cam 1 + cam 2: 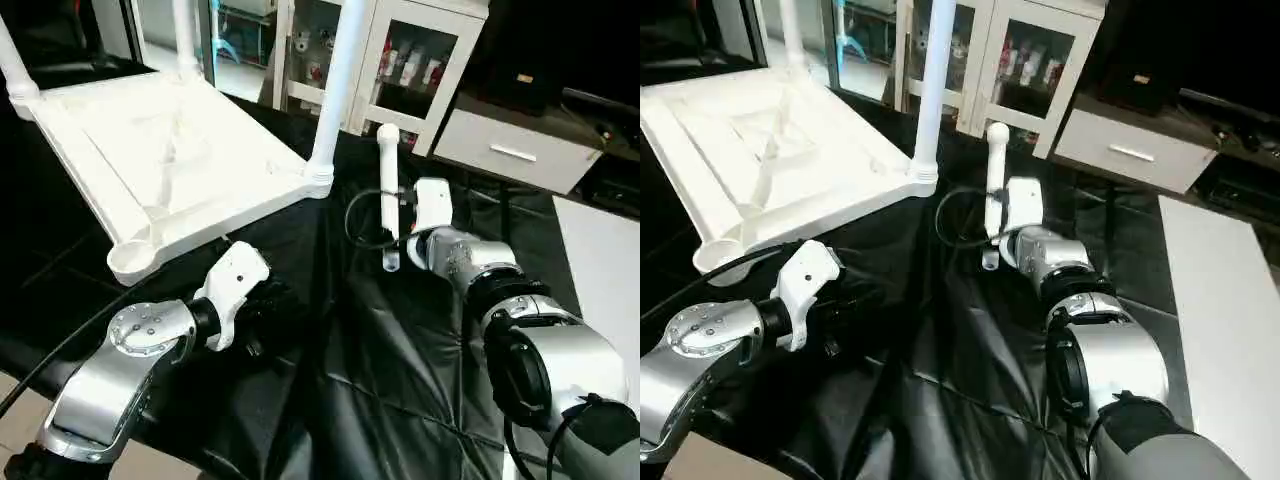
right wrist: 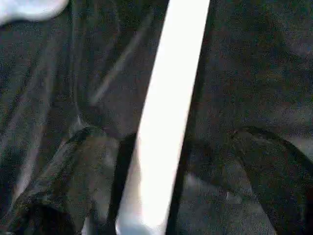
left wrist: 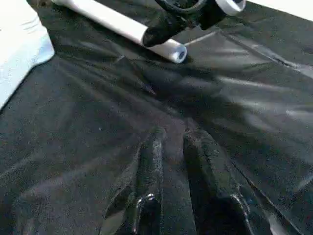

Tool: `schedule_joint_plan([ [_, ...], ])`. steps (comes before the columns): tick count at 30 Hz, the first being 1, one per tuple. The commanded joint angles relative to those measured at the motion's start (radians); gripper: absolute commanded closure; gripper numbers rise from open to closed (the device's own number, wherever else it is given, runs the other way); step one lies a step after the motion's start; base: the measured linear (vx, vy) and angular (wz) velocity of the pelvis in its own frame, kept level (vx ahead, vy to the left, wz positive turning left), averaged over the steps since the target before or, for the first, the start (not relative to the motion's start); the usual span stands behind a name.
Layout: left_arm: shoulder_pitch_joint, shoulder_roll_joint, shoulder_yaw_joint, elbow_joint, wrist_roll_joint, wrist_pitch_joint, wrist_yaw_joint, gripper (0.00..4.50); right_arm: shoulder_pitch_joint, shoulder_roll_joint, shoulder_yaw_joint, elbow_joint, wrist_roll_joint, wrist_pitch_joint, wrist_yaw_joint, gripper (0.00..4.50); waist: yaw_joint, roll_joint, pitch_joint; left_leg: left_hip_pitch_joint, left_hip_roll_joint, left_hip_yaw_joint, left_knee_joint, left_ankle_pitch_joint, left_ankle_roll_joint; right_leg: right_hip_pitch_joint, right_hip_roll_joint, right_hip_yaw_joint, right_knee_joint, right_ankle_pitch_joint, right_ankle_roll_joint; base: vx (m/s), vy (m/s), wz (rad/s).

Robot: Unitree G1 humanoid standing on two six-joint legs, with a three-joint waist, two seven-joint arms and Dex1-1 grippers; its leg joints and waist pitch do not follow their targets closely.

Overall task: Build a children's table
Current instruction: Pick table leg

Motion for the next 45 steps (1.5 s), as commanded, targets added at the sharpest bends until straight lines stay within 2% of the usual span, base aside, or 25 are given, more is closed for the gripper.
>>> schedule_joint_plan([
  [1, 0.012, 0.008, 0.002, -0.044, -0.019, 0.028, 0.007, 3.58, -0.002, -0.022, 0.001, 0.020, -0.014, 0.027, 0.021, 0.43, 0.004, 0.016, -0.063, 0.008, 0.018, 0.011, -0.074, -0.149, -0.063, 0.051, -0.074, 0.045, -0.062, -0.078, -0.144, 0.000, 0.000, 0.00],
  [2, 0.016, 0.009, 0.003, -0.050, -0.020, 0.033, 0.007, 3.58, -0.003, -0.023, 0.003, 0.025, -0.016, 0.031, 0.022, 0.72, 0.004, 0.011, -0.062, 0.009, 0.018, 0.011, -0.074, -0.156, -0.067, 0.051, -0.074, 0.045, -0.062, -0.093, -0.141, 0.000, 0.000, 0.00],
  [4, 0.022, 0.010, 0.005, -0.059, -0.019, 0.044, 0.006, 3.58, -0.007, -0.025, 0.005, 0.034, -0.018, 0.035, 0.024, 0.81, 0.004, 0.010, -0.060, 0.010, 0.018, 0.010, -0.076, -0.175, -0.075, 0.048, -0.075, 0.045, -0.065, -0.118, -0.135, 0.000, 0.000, 0.00],
  [5, 0.025, 0.008, 0.004, -0.062, -0.020, 0.046, 0.005, 3.58, -0.009, -0.025, 0.006, 0.039, -0.020, 0.039, 0.025, 0.84, 0.003, 0.005, -0.060, 0.010, 0.017, 0.011, -0.075, -0.181, -0.077, 0.047, -0.074, 0.046, -0.067, -0.131, -0.133, 0.000, 0.000, 0.00],
  [6, 0.025, 0.008, 0.004, -0.063, -0.020, 0.047, 0.005, 3.58, -0.010, -0.025, 0.007, 0.040, -0.020, 0.040, 0.026, 0.84, 0.004, 0.006, -0.060, 0.012, 0.018, 0.011, -0.075, -0.184, -0.077, 0.046, -0.074, 0.046, -0.067, -0.137, -0.132, 0.000, 0.000, 0.00],
  [7, 0.028, 0.005, 0.001, -0.064, -0.021, 0.049, 0.005, 3.58, -0.012, -0.026, 0.007, 0.044, -0.022, 0.045, 0.032, 1.18, 0.005, 0.005, -0.059, 0.012, 0.018, 0.011, -0.075, -0.190, -0.077, 0.045, -0.074, 0.047, -0.069, -0.147, -0.129, 0.000, 0.000, 0.00],
  [8, 0.028, 0.005, 0.000, -0.065, -0.022, 0.050, 0.006, 3.58, -0.013, -0.026, 0.006, 0.046, -0.022, 0.047, 0.034, 1.24, 0.007, 0.004, -0.060, 0.011, 0.018, 0.010, -0.075, -0.189, -0.077, 0.046, -0.075, 0.046, -0.068, -0.149, -0.127, 0.000, 0.000, 0.00],
  [10, 0.025, 0.002, -0.009, -0.061, -0.019, 0.050, 0.010, 3.58, -0.011, -0.028, -0.007, 0.051, -0.016, 0.046, 0.027, 1.25, 0.009, 0.004, -0.060, 0.011, 0.018, 0.010, -0.075, -0.183, -0.080, 0.046, -0.075, 0.046, -0.068, -0.146, -0.124, 0.000, 0.000, 0.00],
  [12, 0.020, 0.002, -0.016, -0.053, -0.016, 0.047, 0.014, 3.58, -0.007, -0.030, -0.023, 0.052, -0.007, 0.046, 0.027, 1.50, 0.009, 0.009, -0.061, 0.011, 0.018, 0.010, -0.074, -0.180, -0.084, 0.046, -0.073, 0.047, -0.066, -0.133, -0.125, 0.000, 0.000, 0.00],
  [17, 0.013, 0.000, -0.029, -0.040, -0.010, 0.039, 0.021, 3.58, 0.012, -0.035, -0.051, 0.055, 0.013, 0.027, 0.046, 1.87, 0.009, 0.010, -0.064, 0.010, 0.017, 0.011, -0.072, -0.159, -0.082, 0.049, -0.071, 0.046, -0.062, -0.087, -0.133, 0.000, 0.000, 0.00],
  [19, 0.011, -0.004, -0.032, -0.036, -0.007, 0.038, 0.023, 3.58, 0.021, -0.038, -0.075, 0.056, 0.036, 0.031, 0.066, 2.21, 0.009, 0.010, -0.065, 0.010, 0.017, 0.011, -0.071, -0.151, -0.078, 0.050, -0.070, 0.046, -0.060, -0.067, -0.138, 0.000, 0.000, 0.00],
  [20, 0.009, -0.005, -0.034, -0.035, -0.007, 0.038, 0.023, 3.58, 0.027, -0.038, -0.081, 0.056, 0.042, 0.031, 0.084, 2.21, 0.009, 0.010, -0.065, 0.009, 0.017, 0.011, -0.071, -0.149, -0.076, 0.051, -0.070, 0.046, -0.060, -0.064, -0.140, 0.000, 0.000, 0.00],
  [25, 0.002, -0.004, -0.037, -0.029, -0.010, 0.041, 0.020, 3.58, 0.046, -0.039, -0.090, 0.060, 0.040, 0.049, 0.124, 2.75, 0.009, 0.011, -0.065, 0.010, 0.017, 0.011, -0.071, -0.151, -0.076, 0.053, -0.071, 0.045, -0.062, -0.072, -0.146, 0.000, 0.000, 0.00],
  [33, -0.001, -0.006, -0.040, -0.026, -0.012, 0.043, 0.023, 3.58, 0.058, -0.046, -0.054, 0.065, 0.003, 0.073, 0.150, 3.24, 0.009, 0.007, -0.062, 0.012, 0.019, 0.010, -0.072, -0.175, -0.078, 0.049, -0.074, 0.045, -0.067, -0.129, -0.140, 0.000, 0.000, 0.00],
  [36, 0.002, -0.007, -0.041, -0.026, -0.011, 0.043, 0.026, 3.58, 0.059, -0.048, -0.059, 0.063, 0.003, 0.062, 0.153, 3.29, 0.010, 0.004, -0.063, 0.013, 0.019, 0.010, -0.072, -0.178, -0.079, 0.048, -0.073, 0.045, -0.067, -0.131, -0.140, 0.000, 0.000, 0.00],
  [37, 0.002, -0.010, -0.044, -0.026, -0.009, 0.044, 0.029, 3.58, 0.058, -0.051, -0.062, 0.059, 0.005, 0.048, 0.169, 3.30, 0.010, -0.002, -0.064, 0.012, 0.019, 0.010, -0.072, -0.174, -0.077, 0.049, -0.074, 0.044, -0.067, -0.132, -0.138, 0.000, 0.000, 0.00],
  [41, 0.004, -0.013, -0.047, -0.028, -0.006, 0.042, 0.035, 3.58, 0.061, -0.072, -0.056, 0.045, 0.002, 0.041, 0.197, 3.30, 0.011, -0.005, -0.064, 0.010, 0.019, 0.011, -0.071, -0.151, -0.069, 0.052, -0.074, 0.044, -0.065, -0.114, -0.138, 0.000, 0.000, 0.00],
  [45, 0.004, -0.020, -0.047, -0.027, -0.005, 0.035, 0.041, 3.58, 0.070, -0.102, -0.074, 0.023, 0.019, 0.056, 0.209, 3.31, 0.014, -0.002, -0.065, 0.011, 0.018, 0.013, -0.068, -0.134, -0.066, 0.052, -0.072, 0.045, -0.064, -0.093, -0.140, 0.000, 0.000, 0.00],
])
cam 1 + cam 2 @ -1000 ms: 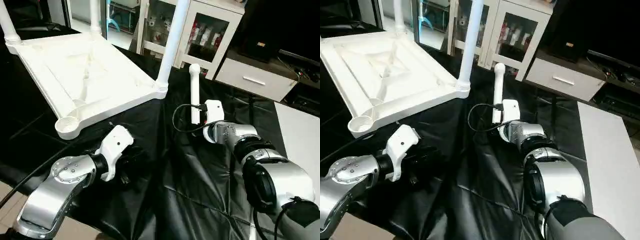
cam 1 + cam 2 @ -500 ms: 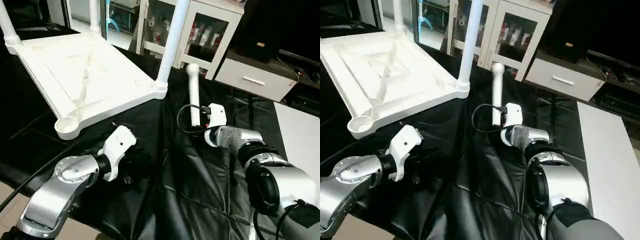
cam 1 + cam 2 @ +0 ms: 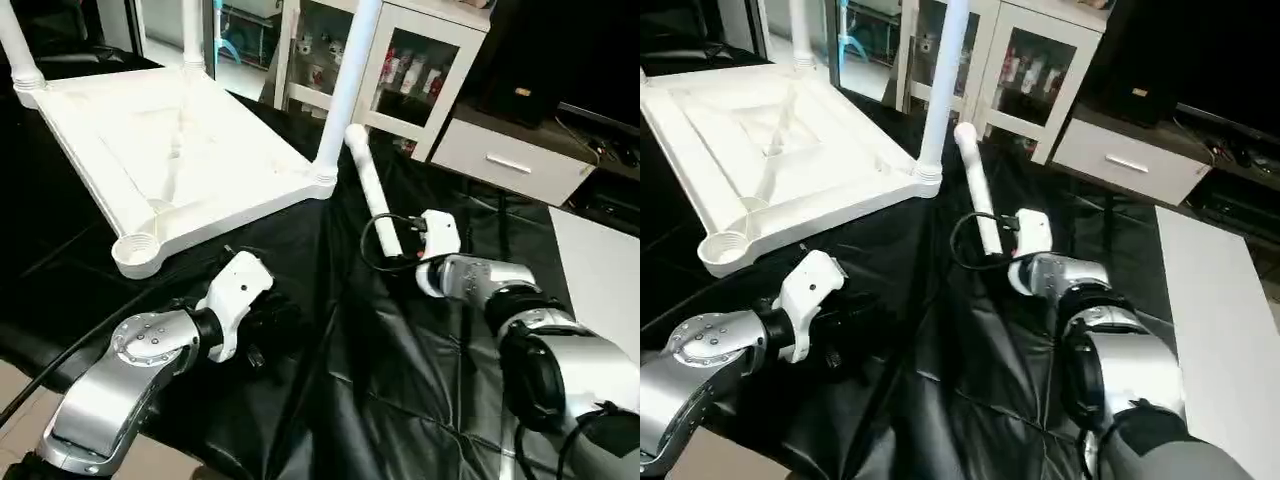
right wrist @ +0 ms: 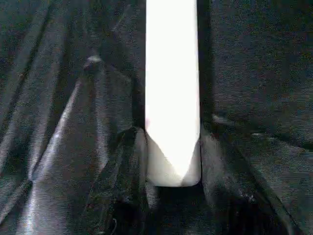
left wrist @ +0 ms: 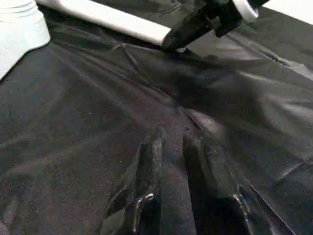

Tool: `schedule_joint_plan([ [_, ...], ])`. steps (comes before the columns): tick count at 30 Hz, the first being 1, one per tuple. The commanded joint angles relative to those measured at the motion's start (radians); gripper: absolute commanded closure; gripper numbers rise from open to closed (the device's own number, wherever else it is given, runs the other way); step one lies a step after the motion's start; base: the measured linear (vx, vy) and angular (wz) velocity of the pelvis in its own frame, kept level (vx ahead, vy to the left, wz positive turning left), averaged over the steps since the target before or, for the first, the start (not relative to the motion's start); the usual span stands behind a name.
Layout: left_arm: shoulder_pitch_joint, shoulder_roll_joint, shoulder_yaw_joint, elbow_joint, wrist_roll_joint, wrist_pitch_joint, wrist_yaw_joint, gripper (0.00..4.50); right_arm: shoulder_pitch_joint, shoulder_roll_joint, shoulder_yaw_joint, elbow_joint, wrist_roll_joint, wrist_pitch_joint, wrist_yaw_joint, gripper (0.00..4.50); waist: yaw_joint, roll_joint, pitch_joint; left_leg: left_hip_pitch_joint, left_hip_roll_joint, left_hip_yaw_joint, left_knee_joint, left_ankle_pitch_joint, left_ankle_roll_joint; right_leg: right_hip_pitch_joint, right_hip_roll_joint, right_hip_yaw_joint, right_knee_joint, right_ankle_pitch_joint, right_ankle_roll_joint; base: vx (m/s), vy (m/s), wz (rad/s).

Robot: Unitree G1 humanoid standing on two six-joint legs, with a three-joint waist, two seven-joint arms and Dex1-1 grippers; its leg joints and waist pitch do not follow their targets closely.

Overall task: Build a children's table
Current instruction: Pick table leg

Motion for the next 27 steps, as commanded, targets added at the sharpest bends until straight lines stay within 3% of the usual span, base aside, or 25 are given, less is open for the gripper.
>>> schedule_joint_plan([
  [1, -0.015, -0.014, -0.016, 0.003, 0.010, -0.013, 0.009, 3.58, 0.015, -0.037, -0.013, -0.030, 0.011, 0.022, 0.018, 3.31, -0.002, 0.028, -0.061, 0.011, 0.016, 0.013, -0.068, -0.135, -0.066, 0.049, -0.070, 0.046, -0.064, -0.090, -0.138, 0.000, 0.000, 0.00],
  [2, -0.020, -0.020, -0.016, 0.012, 0.011, -0.021, 0.012, 3.58, 0.027, -0.048, -0.011, -0.052, 0.016, 0.037, 0.047, 3.31, -0.003, 0.024, -0.061, 0.010, 0.017, 0.013, -0.069, -0.136, -0.066, 0.049, -0.070, 0.046, -0.066, -0.089, -0.136, 0.000, 0.000, 0.00],
  [3, -0.034, -0.035, -0.013, 0.035, 0.013, -0.044, 0.020, 3.58, 0.064, -0.065, -0.003, -0.114, 0.026, 0.072, 0.106, 3.31, -0.001, 0.038, -0.062, 0.012, 0.017, 0.013, -0.068, -0.143, -0.069, 0.048, -0.069, 0.047, -0.065, -0.083, -0.138, 0.000, 0.000, 0.00],
  [4, -0.039, -0.040, -0.011, 0.044, 0.013, -0.050, 0.024, 3.58, 0.076, -0.069, -0.001, -0.138, 0.030, 0.084, 0.122, 3.31, 0.001, 0.028, -0.062, 0.013, 0.017, 0.015, -0.067, -0.143, -0.062, 0.050, -0.067, 0.047, -0.070, -0.074, -0.130, 0.000, 0.000, 0.00],
  [5, -0.052, -0.045, -0.010, 0.061, 0.013, -0.059, 0.026, 3.58, 0.110, -0.074, 0.000, -0.203, 0.044, 0.110, 0.145, 3.31, 0.000, 0.043, -0.061, 0.010, 0.015, 0.011, -0.070, -0.143, -0.065, 0.054, -0.066, 0.047, -0.068, -0.070, -0.132, 0.000, 0.000, 0.00],
  [6, -0.055, -0.046, -0.010, 0.065, 0.013, -0.061, 0.027, 3.58, 0.120, -0.075, 0.000, -0.221, 0.047, 0.116, 0.151, 3.31, -0.001, 0.045, -0.063, 0.012, 0.017, 0.011, -0.069, -0.148, -0.068, 0.053, -0.067, 0.047, -0.070, -0.070, -0.134, 0.000, 0.000, 0.00],
  [7, -0.062, -0.050, -0.011, 0.078, 0.015, -0.067, 0.028, 3.58, 0.153, -0.077, 0.004, -0.284, 0.059, 0.140, 0.164, 3.31, -0.004, 0.035, -0.064, 0.009, 0.018, 0.010, -0.069, -0.147, -0.067, 0.057, -0.068, 0.046, -0.069, -0.071, -0.137, 0.000, 0.000, 0.00],
  [8, -0.064, -0.052, -0.011, 0.082, 0.015, -0.069, 0.028, 3.58, 0.165, -0.078, 0.005, -0.307, 0.064, 0.148, 0.169, 3.31, -0.003, 0.053, -0.064, 0.012, 0.017, 0.008, -0.070, -0.150, -0.070, 0.055, -0.069, 0.046, -0.067, -0.070, -0.142, 0.000, 0.000, 0.00],
  [9, -0.084, -0.065, -0.019, 0.120, 0.022, -0.086, 0.030, 3.58, 0.301, -0.090, 0.033, -0.549, 0.099, 0.223, 0.209, 3.31, -0.003, 0.086, -0.064, 0.015, 0.016, 0.006, -0.068, -0.153, -0.073, 0.053, -0.066, 0.048, -0.066, -0.048, -0.144, 0.000, 0.000, 0.00],
  [10, -0.090, -0.068, -0.023, 0.131, 0.024, -0.090, 0.029, 3.58, 0.344, -0.094, 0.043, -0.622, 0.109, 0.243, 0.220, 3.31, 0.000, 0.067, -0.055, 0.023, 0.021, 0.009, -0.071, -0.168, -0.063, 0.048, -0.062, 0.048, -0.077, -0.034, -0.136, 0.000, 0.000, 0.00],
  [11, -0.097, -0.073, -0.030, 0.141, 0.023, -0.095, 0.022, 3.58, 0.405, -0.106, 0.053, -0.711, 0.120, 0.264, 0.228, 3.31, -0.002, 0.075, -0.062, 0.014, 0.015, 0.005, -0.073, -0.182, -0.058, 0.065, -0.065, 0.047, -0.075, -0.077, -0.135, 0.000, 0.000, 0.00],
  [12, -0.107, -0.085, -0.041, 0.156, 0.021, -0.101, 0.015, 3.58, 0.487, -0.124, 0.052, -0.815, 0.133, 0.298, 0.220, 3.31, -0.003, 0.074, -0.062, 0.016, 0.015, 0.008, -0.071, -0.174, -0.048, 0.059, -0.066, 0.051, -0.081, -0.088, -0.132, 0.000, 0.000, 0.00],
  [13, -0.114, -0.093, -0.046, 0.166, 0.019, -0.105, 0.012, 3.58, 0.531, -0.132, 0.045, -0.866, 0.138, 0.316, 0.206, 3.31, 0.001, 0.084, -0.059, 0.016, 0.013, 0.008, -0.073, -0.173, -0.043, 0.061, -0.064, 0.052, -0.089, -0.097, -0.124, 0.000, 0.000, 0.00],
  [14, -0.120, -0.101, -0.048, 0.174, 0.015, -0.110, 0.008, 3.58, 0.566, -0.136, 0.036, -0.907, 0.143, 0.329, 0.197, 3.32, -0.001, 0.086, -0.057, 0.020, 0.016, 0.010, -0.073, -0.203, -0.039, 0.056, -0.064, 0.053, -0.095, -0.127, -0.125, 0.000, 0.000, 0.00],
  [15, -0.126, -0.109, -0.049, 0.184, 0.012, -0.116, 0.005, 3.58, 0.598, -0.137, 0.027, -0.949, 0.151, 0.341, 0.195, 3.32, -0.002, 0.086, -0.056, 0.016, 0.014, 0.008, -0.075, -0.211, -0.039, 0.061, -0.065, 0.052, -0.095, -0.153, -0.125, 0.000, 0.000, 0.00],
  [17, -0.150, -0.139, -0.049, 0.224, 0.001, -0.138, 0.002, 3.58, 0.683, -0.127, -0.008, -1.067, 0.190, 0.376, 0.206, 3.32, -0.001, 0.102, -0.053, 0.015, 0.010, 0.009, -0.076, -0.246, -0.028, 0.055, -0.069, 0.053, -0.112, -0.281, -0.097, 0.000, 0.000, 0.00],
  [18, -0.150, -0.139, -0.049, 0.224, 0.001, -0.138, 0.002, 3.58, 0.683, -0.127, -0.008, -1.067, 0.190, 0.376, 0.206, 3.32, -0.002, 0.098, -0.054, 0.017, 0.012, 0.009, -0.076, -0.255, -0.028, 0.054, -0.069, 0.053, -0.115, -0.302, -0.091, 0.000, 0.000, 0.00],
  [19, -0.169, -0.166, -0.040, 0.257, -0.008, -0.150, 0.010, 3.58, 0.727, -0.118, -0.019, -1.126, 0.208, 0.385, 0.213, 3.32, -0.005, 0.111, -0.052, 0.013, 0.009, 0.006, -0.078, -0.264, -0.025, 0.054, -0.069, 0.051, -0.119, -0.341, -0.080, 0.000, 0.000, 0.00],
  [20, -0.209, -0.201, -0.033, 0.320, -0.008, -0.167, 0.025, 3.58, 0.813, -0.107, -0.016, -1.250, 0.215, 0.413, 0.204, 3.32, -0.007, 0.113, -0.052, 0.013, 0.008, 0.005, -0.078, -0.274, -0.022, 0.054, -0.069, 0.049, -0.124, -0.372, -0.067, 0.000, 0.000, 0.00],
  [21, -0.209, -0.201, -0.033, 0.320, -0.008, -0.167, 0.025, 3.58, 0.813, -0.107, -0.016, -1.250, 0.215, 0.413, 0.204, 3.32, -0.008, 0.108, -0.048, 0.014, 0.005, 0.008, -0.077, -0.276, -0.015, 0.052, -0.066, 0.049, -0.135, -0.396, -0.050, 0.000, 0.000, 0.00],
  [22, -0.222, -0.206, -0.033, 0.340, -0.005, -0.174, 0.025, 3.58, 0.851, -0.108, -0.006, -1.308, 0.219, 0.427, 0.200, 3.32, -0.003, 0.124, -0.056, 0.023, 0.007, 0.003, -0.075, -0.277, -0.012, 0.048, -0.070, 0.048, -0.129, -0.407, -0.046, 0.000, 0.000, 0.00],
  [23, -0.224, -0.205, -0.034, 0.343, -0.003, -0.175, 0.024, 3.58, 0.858, -0.109, -0.003, -1.320, 0.221, 0.432, 0.198, 3.32, -0.008, 0.117, -0.051, 0.017, 0.005, 0.007, -0.078, -0.274, -0.004, 0.049, -0.065, 0.049, -0.139, -0.416, -0.036, 0.000, 0.000, 0.00],
  [24, -0.234, -0.200, -0.042, 0.361, 0.010, -0.186, 0.017, 3.58, 0.913, -0.119, 0.019, -1.410, 0.237, 0.469, 0.191, 3.32, -0.009, 0.126, -0.053, 0.010, 0.006, 0.001, -0.081, -0.263, -0.007, 0.055, -0.066, 0.046, -0.136, -0.410, -0.031, 0.000, 0.000, 0.00],
  [25, -0.234, -0.194, -0.047, 0.363, 0.013, -0.187, 0.008, 3.58, 0.944, -0.140, 0.048, -1.455, 0.234, 0.481, 0.199, 3.32, -0.010, 0.124, -0.058, 0.011, 0.007, 0.001, -0.080, -0.248, -0.003, 0.056, -0.066, 0.046, -0.131, -0.379, -0.030, 0.000, 0.000, 0.00],
  [27, -0.225, -0.177, -0.056, 0.364, 0.024, -0.197, -0.013, 3.58, 1.003, -0.202, 0.110, -1.540, 0.189, 0.516, 0.187, 3.33, -0.019, 0.130, -0.054, 0.013, 0.009, 0.000, -0.084, -0.253, 0.001, 0.055, -0.064, 0.045, -0.137, -0.394, -0.024, 0.000, 0.000, 0.00],
])
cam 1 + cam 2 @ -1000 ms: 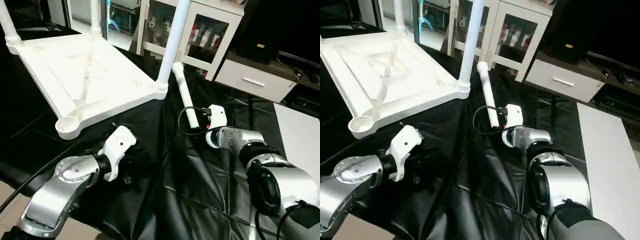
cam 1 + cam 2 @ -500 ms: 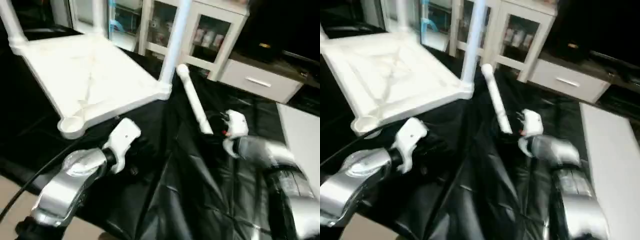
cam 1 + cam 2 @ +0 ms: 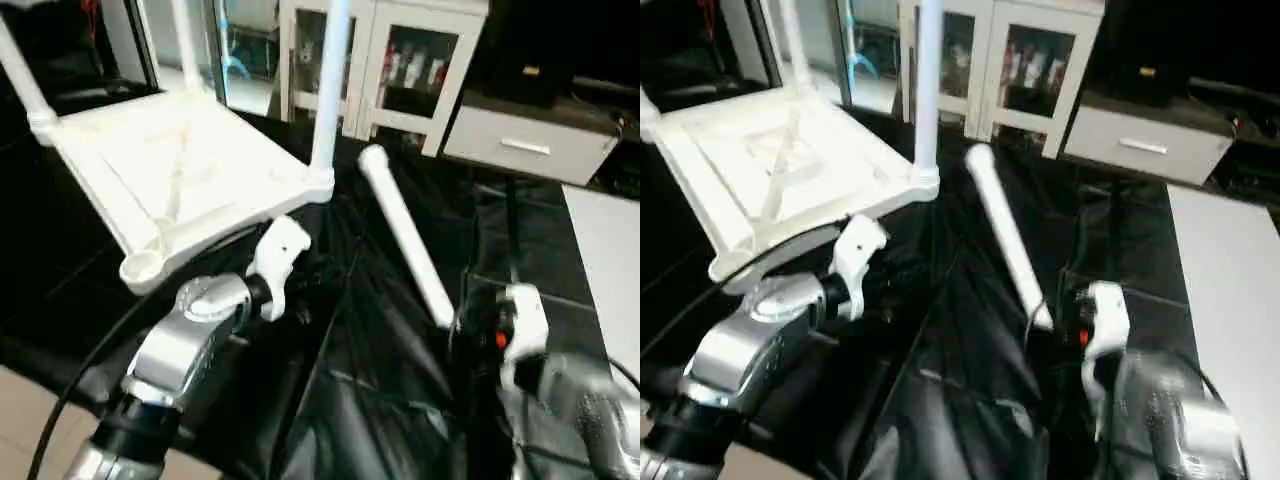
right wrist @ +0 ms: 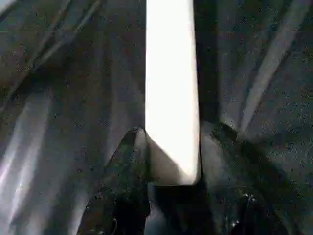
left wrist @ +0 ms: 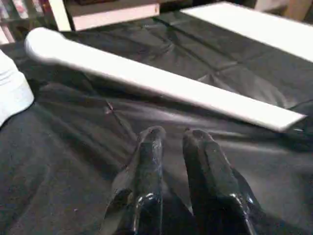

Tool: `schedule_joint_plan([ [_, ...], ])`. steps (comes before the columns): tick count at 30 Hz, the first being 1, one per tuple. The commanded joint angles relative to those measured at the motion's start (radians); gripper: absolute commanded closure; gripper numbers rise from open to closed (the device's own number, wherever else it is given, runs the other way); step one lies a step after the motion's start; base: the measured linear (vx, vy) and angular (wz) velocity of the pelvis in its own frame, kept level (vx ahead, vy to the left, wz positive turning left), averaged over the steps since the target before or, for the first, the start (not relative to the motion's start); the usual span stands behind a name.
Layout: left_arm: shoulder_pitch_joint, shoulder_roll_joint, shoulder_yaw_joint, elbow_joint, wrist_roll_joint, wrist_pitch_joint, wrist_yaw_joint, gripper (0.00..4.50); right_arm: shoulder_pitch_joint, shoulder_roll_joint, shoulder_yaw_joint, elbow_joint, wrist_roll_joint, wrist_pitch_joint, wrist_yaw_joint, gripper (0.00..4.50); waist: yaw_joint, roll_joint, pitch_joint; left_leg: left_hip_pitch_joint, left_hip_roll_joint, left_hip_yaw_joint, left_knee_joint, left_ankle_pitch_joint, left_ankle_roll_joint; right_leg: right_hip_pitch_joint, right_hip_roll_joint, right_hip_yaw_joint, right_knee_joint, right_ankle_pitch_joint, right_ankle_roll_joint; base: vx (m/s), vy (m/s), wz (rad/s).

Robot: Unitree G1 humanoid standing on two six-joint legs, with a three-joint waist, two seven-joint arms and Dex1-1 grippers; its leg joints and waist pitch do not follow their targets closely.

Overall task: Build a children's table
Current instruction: Pick table leg

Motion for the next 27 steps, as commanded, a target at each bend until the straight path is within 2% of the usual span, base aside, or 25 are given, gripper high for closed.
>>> schedule_joint_plan([
  [1, 0.001, 0.013, -0.013, 0.004, 0.019, -0.013, -0.018, 3.58, 0.020, -0.035, 0.042, -0.057, -0.036, 0.044, -0.016, 3.33, -0.001, -0.003, -0.041, 0.001, 0.010, 0.001, -0.072, -0.261, -0.002, 0.036, -0.064, 0.044, -0.119, -0.409, -0.034, 0.000, 0.000, 0.00],
  [2, 0.003, 0.017, -0.016, 0.004, 0.021, -0.013, -0.021, 3.58, 0.024, -0.042, 0.046, -0.067, -0.047, 0.052, -0.028, 3.33, -0.006, -0.002, -0.043, 0.002, 0.008, 0.001, -0.072, -0.272, -0.002, 0.036, -0.066, 0.042, -0.122, -0.439, -0.035, 0.000, 0.000, 0.00],
  [3, 0.004, 0.021, -0.018, 0.004, 0.023, -0.014, -0.024, 3.58, 0.025, -0.048, 0.048, -0.080, -0.058, 0.060, -0.039, 3.33, -0.008, -0.005, -0.044, 0.002, 0.007, 0.001, -0.072, -0.268, -0.002, 0.037, -0.066, 0.042, -0.124, -0.443, -0.034, 0.000, 0.000, 0.00],
  [4, 0.006, 0.024, -0.020, 0.003, 0.022, -0.014, -0.029, 3.58, 0.025, -0.054, 0.044, -0.099, -0.067, 0.074, -0.055, 3.33, -0.007, -0.001, -0.045, 0.003, 0.009, 0.001, -0.072, -0.259, -0.002, 0.035, -0.067, 0.043, -0.124, -0.430, -0.038, 0.000, 0.000, 0.00],
  [8, 0.013, 0.027, -0.031, 0.008, 0.021, -0.011, -0.042, 3.58, 0.016, -0.051, 0.004, -0.155, -0.067, 0.150, -0.111, 3.33, -0.011, 0.007, -0.049, 0.004, 0.014, 0.000, -0.075, -0.232, -0.008, 0.039, -0.062, 0.046, -0.109, -0.289, -0.082, 0.000, 0.000, 0.00],
  [10, 0.016, 0.028, -0.043, 0.013, 0.022, -0.008, -0.047, 3.58, 0.010, -0.053, -0.020, -0.198, -0.043, 0.204, -0.132, 3.33, -0.011, 0.009, -0.050, 0.006, 0.014, 0.001, -0.074, -0.229, -0.009, 0.039, -0.061, 0.047, -0.105, -0.252, -0.098, 0.000, 0.000, 0.00],
  [12, 0.017, 0.025, -0.047, 0.017, 0.024, -0.005, -0.050, 3.58, 0.013, -0.062, -0.027, -0.240, -0.025, 0.242, -0.131, 2.77, -0.011, 0.008, -0.050, 0.004, 0.013, 0.001, -0.073, -0.219, -0.009, 0.043, -0.062, 0.048, -0.103, -0.230, -0.101, 0.000, 0.000, 0.00],
  [14, 0.014, 0.020, -0.049, 0.024, 0.026, -0.005, -0.051, 3.58, 0.022, -0.076, -0.032, -0.293, -0.003, 0.290, -0.114, 2.77, -0.012, 0.010, -0.050, 0.004, 0.014, 0.002, -0.072, -0.207, -0.008, 0.047, -0.063, 0.050, -0.103, -0.212, -0.101, 0.000, 0.000, 0.00],
  [16, 0.007, 0.013, -0.050, 0.037, 0.027, -0.005, -0.052, 3.58, 0.044, -0.109, -0.035, -0.373, 0.027, 0.350, -0.082, 2.77, -0.011, 0.009, -0.049, 0.002, 0.013, 0.004, -0.071, -0.200, -0.004, 0.049, -0.064, 0.051, -0.104, -0.217, -0.096, 0.000, 0.000, 0.00],
  [17, 0.006, 0.012, -0.050, 0.038, 0.027, -0.005, -0.052, 3.58, 0.046, -0.112, -0.035, -0.380, 0.030, 0.354, -0.079, 2.77, -0.010, 0.010, -0.050, 0.004, 0.013, 0.004, -0.070, -0.195, -0.001, 0.049, -0.064, 0.051, -0.105, -0.219, -0.091, 0.000, 0.000, 0.00],
  [19, 0.004, 0.010, -0.052, 0.051, 0.025, -0.015, -0.053, 3.58, 0.061, -0.156, -0.060, -0.463, 0.081, 0.413, -0.049, 2.77, -0.012, 0.014, -0.049, 0.005, 0.013, 0.004, -0.070, -0.204, -0.001, 0.048, -0.064, 0.052, -0.109, -0.242, -0.085, 0.000, 0.000, 0.00],
  [20, 0.003, 0.010, -0.052, 0.051, 0.025, -0.015, -0.053, 3.58, 0.061, -0.157, -0.061, -0.465, 0.083, 0.414, -0.048, 2.77, -0.012, 0.010, -0.047, 0.003, 0.012, 0.004, -0.071, -0.202, 0.000, 0.050, -0.063, 0.052, -0.110, -0.253, -0.080, 0.000, 0.000, 0.00],
  [21, 0.003, 0.010, -0.052, 0.052, 0.025, -0.017, -0.054, 3.58, 0.060, -0.178, -0.073, -0.482, 0.095, 0.427, -0.036, 2.77, -0.013, 0.013, -0.047, 0.003, 0.012, 0.004, -0.071, -0.202, -0.001, 0.048, -0.065, 0.052, -0.109, -0.262, -0.079, 0.000, 0.000, 0.00],
  [23, -0.002, 0.009, -0.049, 0.059, 0.024, -0.018, -0.055, 3.58, 0.031, -0.229, -0.111, -0.492, 0.100, 0.441, -0.020, 2.77, -0.017, 0.012, -0.046, 0.005, 0.013, 0.003, -0.070, -0.208, -0.002, 0.048, -0.063, 0.052, -0.112, -0.284, -0.076, 0.000, 0.000, 0.00],
  [25, -0.010, 0.004, -0.047, 0.085, 0.036, -0.021, -0.041, 3.58, -0.047, -0.229, -0.150, -0.432, 0.060, 0.421, -0.064, 2.77, -0.021, 0.013, -0.044, 0.006, 0.011, 0.006, -0.069, -0.216, 0.000, 0.042, -0.064, 0.051, -0.116, -0.316, -0.075, 0.000, 0.000, 0.00],
  [26, -0.010, 0.004, -0.047, 0.085, 0.036, -0.021, -0.041, 3.58, -0.047, -0.229, -0.150, -0.432, 0.060, 0.421, -0.064, 2.77, -0.028, 0.011, -0.044, 0.003, 0.007, 0.004, -0.068, -0.213, -0.002, 0.044, -0.063, 0.048, -0.117, -0.339, -0.074, 0.000, 0.000, 0.00],
  [27, -0.015, -0.001, -0.050, 0.106, 0.054, -0.026, -0.020, 3.58, -0.092, -0.217, -0.157, -0.387, 0.043, 0.394, -0.084, 2.77, -0.028, 0.011, -0.046, 0.004, 0.009, 0.004, -0.067, -0.208, -0.002, 0.044, -0.064, 0.048, -0.116, -0.339, -0.073, 0.000, 0.000, 0.00],
])
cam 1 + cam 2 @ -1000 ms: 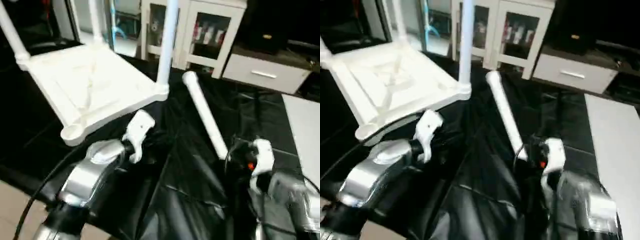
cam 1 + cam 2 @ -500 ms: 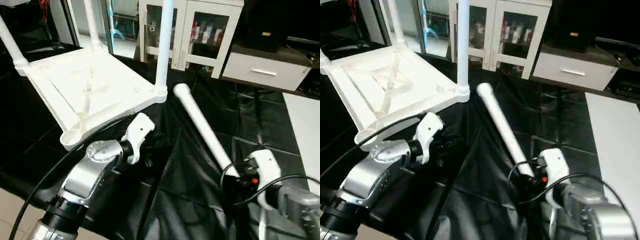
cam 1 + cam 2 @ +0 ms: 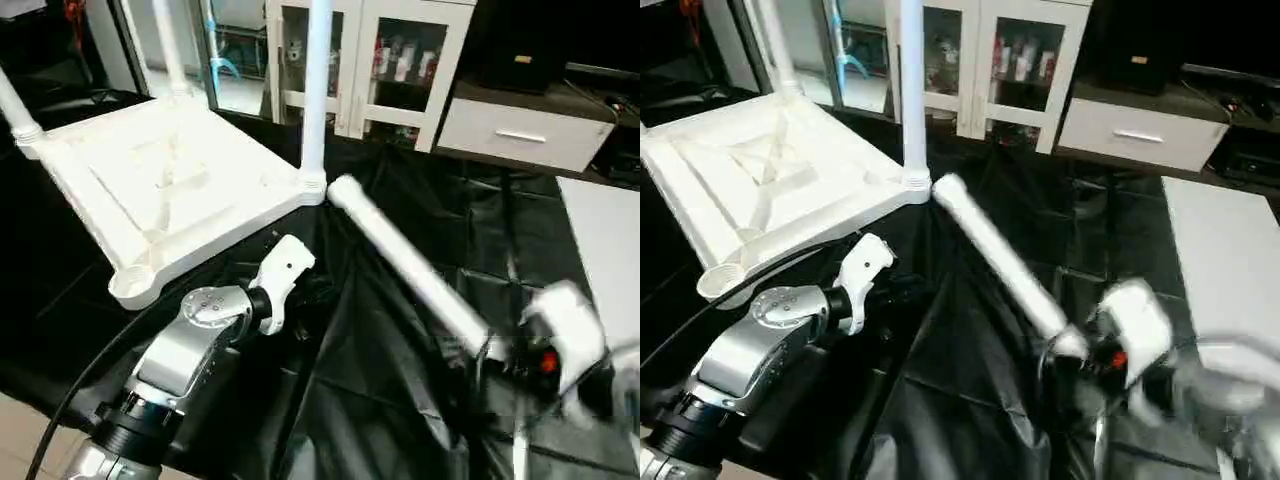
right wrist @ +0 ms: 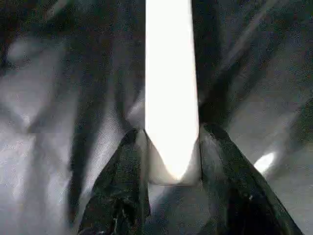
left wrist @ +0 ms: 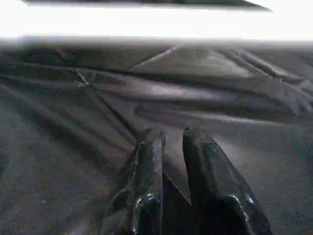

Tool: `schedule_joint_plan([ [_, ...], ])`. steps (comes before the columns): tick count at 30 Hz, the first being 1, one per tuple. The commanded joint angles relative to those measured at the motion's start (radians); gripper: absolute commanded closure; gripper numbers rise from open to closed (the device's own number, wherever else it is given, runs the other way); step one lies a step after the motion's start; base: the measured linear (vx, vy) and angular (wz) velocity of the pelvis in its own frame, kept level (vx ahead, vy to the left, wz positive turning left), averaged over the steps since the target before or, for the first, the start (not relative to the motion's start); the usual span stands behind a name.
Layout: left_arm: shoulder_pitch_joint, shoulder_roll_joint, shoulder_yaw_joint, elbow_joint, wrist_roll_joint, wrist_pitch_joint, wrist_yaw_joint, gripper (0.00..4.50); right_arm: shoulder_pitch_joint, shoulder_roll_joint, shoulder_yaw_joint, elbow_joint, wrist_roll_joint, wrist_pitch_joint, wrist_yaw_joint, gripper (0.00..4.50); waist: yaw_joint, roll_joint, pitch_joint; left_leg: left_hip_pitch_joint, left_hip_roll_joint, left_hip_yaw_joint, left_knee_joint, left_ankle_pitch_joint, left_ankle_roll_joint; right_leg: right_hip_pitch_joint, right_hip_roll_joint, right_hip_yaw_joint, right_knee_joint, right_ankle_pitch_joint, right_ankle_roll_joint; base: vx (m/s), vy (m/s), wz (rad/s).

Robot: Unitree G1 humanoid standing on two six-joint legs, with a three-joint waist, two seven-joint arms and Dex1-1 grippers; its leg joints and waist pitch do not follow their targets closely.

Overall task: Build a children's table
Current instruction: Pick table leg

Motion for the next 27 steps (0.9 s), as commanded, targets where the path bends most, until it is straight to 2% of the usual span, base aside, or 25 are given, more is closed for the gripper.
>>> schedule_joint_plan([
  [1, -0.015, -0.007, -0.003, 0.037, 0.035, -0.010, 0.038, 3.58, -0.071, 0.014, -0.043, 0.065, -0.023, -0.039, -0.032, 2.77, 0.002, -0.018, -0.050, 0.000, 0.011, 0.001, -0.060, -0.187, -0.003, 0.038, -0.065, 0.046, -0.095, -0.328, -0.088, 0.000, 0.000, 0.00],
  [2, -0.013, -0.014, -0.001, 0.042, 0.041, -0.011, 0.051, 3.58, -0.082, 0.015, -0.036, 0.079, -0.012, -0.035, -0.026, 2.77, 0.000, -0.017, -0.050, -0.003, 0.011, 0.002, -0.058, -0.175, -0.003, 0.040, -0.066, 0.046, -0.096, -0.325, -0.087, 0.000, 0.000, 0.00],
  [4, -0.001, -0.022, 0.002, 0.030, 0.044, -0.006, 0.069, 3.58, -0.061, 0.020, 0.014, 0.086, 0.011, -0.024, -0.005, 2.77, 0.006, -0.028, -0.052, 0.003, 0.014, 0.006, -0.056, -0.160, 0.009, 0.038, -0.066, 0.049, -0.094, -0.290, -0.097, 0.000, 0.000, 0.00],
  [5, -0.001, -0.022, 0.002, 0.030, 0.044, -0.006, 0.069, 3.58, -0.061, 0.020, 0.014, 0.086, 0.011, -0.024, -0.005, 2.77, 0.008, -0.021, -0.053, -0.002, 0.015, 0.004, -0.058, -0.144, 0.011, 0.043, -0.068, 0.048, -0.088, -0.261, -0.104, 0.000, 0.000, 0.00],
  [6, 0.010, -0.019, 0.005, 0.016, 0.040, -0.003, 0.067, 3.58, -0.039, 0.036, 0.039, 0.090, 0.013, -0.024, -0.009, 2.77, 0.009, -0.020, -0.055, -0.001, 0.017, 0.003, -0.058, -0.139, 0.012, 0.043, -0.069, 0.048, -0.087, -0.245, -0.109, 0.000, 0.000, 0.00],
  [7, 0.010, -0.019, 0.005, 0.016, 0.040, -0.003, 0.067, 3.58, -0.039, 0.036, 0.039, 0.090, 0.013, -0.024, -0.009, 2.77, 0.009, -0.027, -0.056, -0.002, 0.017, 0.004, -0.057, -0.124, 0.016, 0.043, -0.069, 0.048, -0.082, -0.208, -0.120, 0.000, 0.000, 0.00],
  [10, 0.021, -0.007, 0.009, 0.007, 0.040, -0.004, 0.062, 3.58, -0.013, 0.079, 0.076, 0.101, 0.004, -0.025, -0.038, 2.77, 0.008, -0.024, -0.056, -0.005, 0.016, 0.004, -0.058, -0.110, 0.016, 0.044, -0.068, 0.048, -0.076, -0.162, -0.134, 0.000, 0.000, 0.00],
  [11, 0.022, -0.004, 0.009, 0.007, 0.041, -0.005, 0.061, 3.58, -0.011, 0.087, 0.079, 0.101, 0.003, -0.023, -0.041, 2.77, 0.009, -0.027, -0.055, -0.005, 0.016, 0.004, -0.058, -0.115, 0.015, 0.044, -0.068, 0.047, -0.076, -0.170, -0.132, 0.000, 0.000, 0.00],
  [13, 0.022, -0.001, 0.010, 0.009, 0.045, -0.007, 0.058, 3.58, -0.003, 0.095, 0.097, 0.104, -0.002, -0.024, -0.048, 2.77, 0.009, -0.023, -0.053, -0.002, 0.016, 0.005, -0.059, -0.133, 0.007, 0.042, -0.069, 0.049, -0.080, -0.197, -0.127, 0.000, 0.000, 0.00],
  [15, 0.022, 0.003, 0.014, 0.007, 0.047, -0.005, 0.055, 3.58, 0.009, 0.104, 0.110, 0.101, 0.002, -0.016, -0.050, 2.77, 0.009, -0.024, -0.051, -0.002, 0.015, 0.005, -0.061, -0.155, 0.002, 0.042, -0.071, 0.049, -0.085, -0.237, -0.113, 0.000, 0.000, 0.00],
  [20, 0.031, 0.012, 0.010, -0.002, 0.052, -0.001, 0.058, 3.58, 0.021, 0.117, 0.101, 0.106, 0.002, -0.030, -0.062, 2.77, 0.013, -0.023, -0.049, -0.001, 0.015, 0.004, -0.063, -0.177, -0.005, 0.039, -0.071, 0.049, -0.091, -0.290, -0.093, 0.000, 0.000, 0.00],
  [23, 0.046, 0.019, 0.009, -0.027, 0.046, 0.014, 0.053, 3.58, 0.017, 0.135, 0.087, 0.105, 0.013, -0.028, -0.062, 2.77, 0.012, -0.022, -0.049, -0.004, 0.015, 0.002, -0.064, -0.175, -0.008, 0.040, -0.071, 0.049, -0.089, -0.285, -0.093, 0.000, 0.000, 0.00],
  [27, 0.061, 0.031, 0.005, -0.042, 0.047, 0.011, 0.051, 3.58, 0.017, 0.152, 0.092, 0.089, 0.020, -0.054, -0.063, 2.77, 0.012, -0.021, -0.050, -0.001, 0.015, 0.003, -0.063, -0.175, -0.007, 0.038, -0.070, 0.049, -0.088, -0.275, -0.094, 0.000, 0.000, 0.00],
])
